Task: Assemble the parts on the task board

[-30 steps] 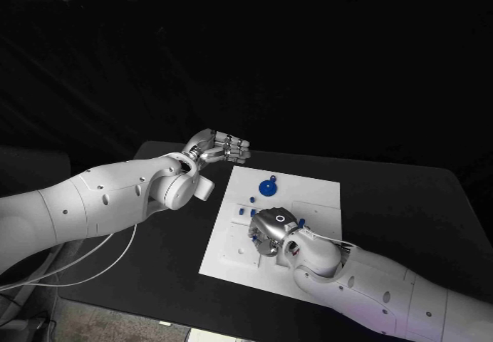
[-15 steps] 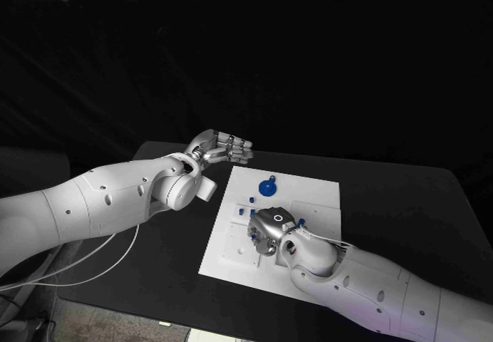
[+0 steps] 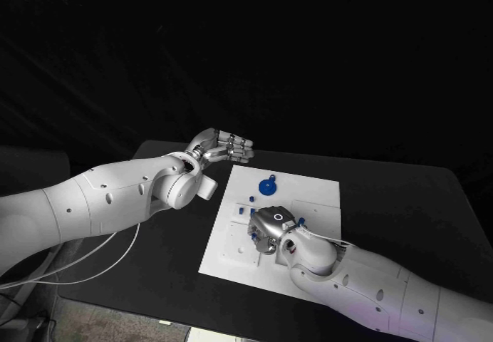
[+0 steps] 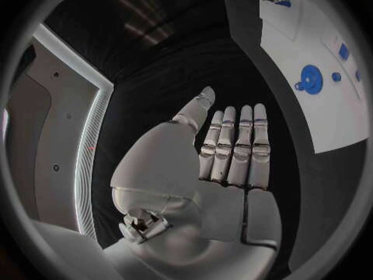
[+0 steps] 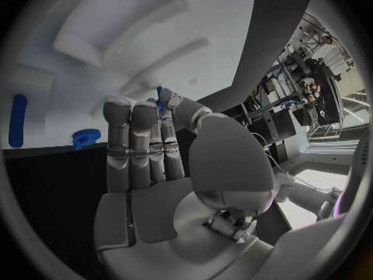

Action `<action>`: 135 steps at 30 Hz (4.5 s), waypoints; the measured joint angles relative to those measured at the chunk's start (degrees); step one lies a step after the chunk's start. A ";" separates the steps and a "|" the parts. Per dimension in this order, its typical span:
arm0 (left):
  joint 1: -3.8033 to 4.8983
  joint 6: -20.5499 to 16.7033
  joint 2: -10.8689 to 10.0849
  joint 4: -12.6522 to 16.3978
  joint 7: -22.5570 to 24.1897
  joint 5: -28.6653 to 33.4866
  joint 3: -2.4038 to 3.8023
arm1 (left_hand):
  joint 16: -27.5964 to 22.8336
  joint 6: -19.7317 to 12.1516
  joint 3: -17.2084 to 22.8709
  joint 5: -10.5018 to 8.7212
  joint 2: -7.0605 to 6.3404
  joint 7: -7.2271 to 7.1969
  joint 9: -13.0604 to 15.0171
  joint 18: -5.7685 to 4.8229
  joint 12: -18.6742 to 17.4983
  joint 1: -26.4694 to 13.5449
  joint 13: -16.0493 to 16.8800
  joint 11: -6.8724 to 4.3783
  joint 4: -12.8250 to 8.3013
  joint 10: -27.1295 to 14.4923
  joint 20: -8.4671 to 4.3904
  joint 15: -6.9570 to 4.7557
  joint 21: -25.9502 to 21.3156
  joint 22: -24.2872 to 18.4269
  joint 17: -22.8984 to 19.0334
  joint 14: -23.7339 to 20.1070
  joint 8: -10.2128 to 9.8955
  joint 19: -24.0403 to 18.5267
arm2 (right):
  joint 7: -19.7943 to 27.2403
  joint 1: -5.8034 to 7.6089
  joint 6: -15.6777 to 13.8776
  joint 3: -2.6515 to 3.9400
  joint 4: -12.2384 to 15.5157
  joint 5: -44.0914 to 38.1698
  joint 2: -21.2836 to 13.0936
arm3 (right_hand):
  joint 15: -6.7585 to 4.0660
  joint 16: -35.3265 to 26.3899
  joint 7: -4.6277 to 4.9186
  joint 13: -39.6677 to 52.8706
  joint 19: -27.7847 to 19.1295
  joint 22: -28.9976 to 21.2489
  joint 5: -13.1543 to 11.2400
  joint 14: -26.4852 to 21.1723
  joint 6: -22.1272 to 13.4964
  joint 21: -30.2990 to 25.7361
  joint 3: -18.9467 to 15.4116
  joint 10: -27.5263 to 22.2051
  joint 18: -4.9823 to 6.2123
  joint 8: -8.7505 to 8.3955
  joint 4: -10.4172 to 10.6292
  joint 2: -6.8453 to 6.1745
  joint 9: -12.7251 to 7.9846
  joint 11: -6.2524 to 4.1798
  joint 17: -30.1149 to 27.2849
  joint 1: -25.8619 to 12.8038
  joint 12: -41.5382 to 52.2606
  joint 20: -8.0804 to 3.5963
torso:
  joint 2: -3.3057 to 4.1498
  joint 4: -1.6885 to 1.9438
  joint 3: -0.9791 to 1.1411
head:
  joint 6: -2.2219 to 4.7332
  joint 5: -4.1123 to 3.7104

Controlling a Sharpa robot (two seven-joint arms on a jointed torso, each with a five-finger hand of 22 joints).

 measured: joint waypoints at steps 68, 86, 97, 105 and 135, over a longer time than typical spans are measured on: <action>0.00 1.15 0.13 0.02 -0.49 0.11 -0.01 | 0.00 -0.20 -0.32 -0.02 0.22 0.20 0.00 0.00 0.00 0.23 0.00 0.20 0.64 -0.20 0.00 0.40 0.45 -0.73 0.00 -0.40 0.00 0.41 | -4.15 -0.15 3.14 -0.63 0.12 -2.24 1.01 | -0.11 0.01 0.42 0.02 -0.01 -0.01 0.02 -0.12 -0.43 0.56 -0.37 -0.44 -0.39 0.00 -0.67 0.02 0.00 0.61 0.18 0.03 -0.09 0.01 | 0.01 0.05 -0.09 | -0.41 0.05; 0.01 1.37 0.01 -0.04 -0.73 0.12 -0.01 | 0.00 -0.20 -0.32 -0.02 0.22 0.20 0.00 0.00 0.00 0.23 0.00 0.40 0.64 -0.41 0.00 0.20 0.44 -0.78 0.00 -0.61 0.00 0.41 | -3.44 -0.39 0.67 -0.93 1.96 0.19 -0.80 | 2.42 -1.41 0.20 -0.30 0.21 -1.22 2.67 0.17 -11.65 -10.42 -7.38 -16.79 3.70 0.39 3.91 -5.29 -0.46 4.93 -2.76 -0.11 0.16 2.87 | -0.02 -0.04 0.06 | -0.18 -0.12; 0.01 1.52 -0.30 -0.15 -0.80 0.13 -0.01 | 0.00 -0.41 -0.32 -0.02 -0.03 0.40 0.00 0.00 0.00 0.48 0.00 0.40 0.64 -0.40 0.00 0.42 0.44 -0.89 0.00 -0.82 0.00 0.41 | -3.29 0.26 -1.74 1.61 9.55 2.08 -6.15 | 2.42 -1.41 0.21 -0.30 0.21 -1.62 2.67 0.18 -11.65 -10.76 -7.86 -16.52 3.80 0.39 5.14 -5.59 -0.45 4.66 -3.47 0.19 0.16 2.87 | -0.07 -0.20 0.08 | 0.55 -0.66; 0.01 1.65 -0.95 0.13 -0.80 0.14 -0.01 | 0.00 -0.41 -0.48 -0.02 -0.03 0.40 0.00 0.00 0.00 0.48 0.00 0.40 0.79 -0.40 0.00 0.41 0.44 -0.89 0.00 -0.82 0.00 0.41 | -3.15 0.53 -1.95 6.75 14.63 4.23 -11.74 | 2.21 -1.41 0.73 -0.30 0.08 -1.22 2.23 -0.04 -11.51 -10.64 -3.17 -12.13 3.79 0.39 6.14 -5.99 -0.44 3.61 -3.60 -0.20 0.16 2.74 | -0.05 -0.31 0.13 | 1.47 -1.87; 0.01 1.98 -2.07 0.81 -0.54 0.16 -0.02 | 0.00 -0.41 -0.32 -0.02 -0.03 0.40 0.00 0.00 0.00 0.48 0.00 0.40 0.95 -0.40 0.00 0.42 0.67 -0.88 0.00 -0.82 0.00 0.40 | -3.57 2.10 7.67 9.05 8.46 7.76 -15.14 | 1.88 -1.44 0.59 -0.32 0.15 -1.44 0.86 0.06 -11.63 -12.42 -6.00 -12.80 3.37 0.39 6.82 -5.81 -0.44 4.01 -3.59 -0.33 0.17 2.37 | -0.01 -0.38 0.17 | 1.94 -3.24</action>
